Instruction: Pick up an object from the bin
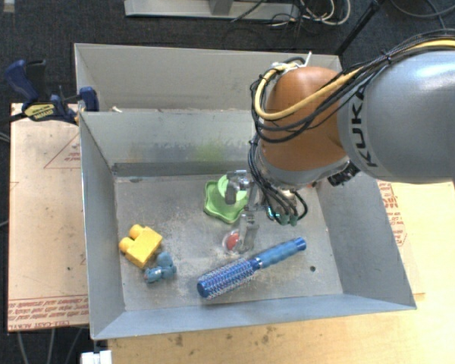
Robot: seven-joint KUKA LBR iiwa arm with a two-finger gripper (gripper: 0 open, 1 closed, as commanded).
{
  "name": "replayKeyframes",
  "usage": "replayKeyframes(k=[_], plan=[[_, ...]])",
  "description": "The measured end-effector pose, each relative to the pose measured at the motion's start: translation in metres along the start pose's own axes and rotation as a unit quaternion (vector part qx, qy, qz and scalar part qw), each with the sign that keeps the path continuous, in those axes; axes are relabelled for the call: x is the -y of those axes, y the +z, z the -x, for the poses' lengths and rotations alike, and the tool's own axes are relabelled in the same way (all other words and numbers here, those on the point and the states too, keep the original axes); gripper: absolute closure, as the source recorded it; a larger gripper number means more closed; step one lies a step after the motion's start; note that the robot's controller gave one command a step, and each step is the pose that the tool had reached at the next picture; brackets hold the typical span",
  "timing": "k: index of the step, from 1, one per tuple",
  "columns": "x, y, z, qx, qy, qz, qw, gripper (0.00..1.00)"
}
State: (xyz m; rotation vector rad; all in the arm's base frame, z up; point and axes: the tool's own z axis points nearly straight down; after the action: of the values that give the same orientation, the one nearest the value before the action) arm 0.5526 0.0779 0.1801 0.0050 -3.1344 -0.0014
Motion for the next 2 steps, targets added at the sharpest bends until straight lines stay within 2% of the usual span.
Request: replayKeyframes(k=[1, 2], plan=[[0.004, 0.112, -0.053, 0.0043, -0.150, 0.000, 0.9886, 0.00], [0.027, 0.080, -0.052, 0.0051, -0.254, -0.001, 0.9673, 0.00]])
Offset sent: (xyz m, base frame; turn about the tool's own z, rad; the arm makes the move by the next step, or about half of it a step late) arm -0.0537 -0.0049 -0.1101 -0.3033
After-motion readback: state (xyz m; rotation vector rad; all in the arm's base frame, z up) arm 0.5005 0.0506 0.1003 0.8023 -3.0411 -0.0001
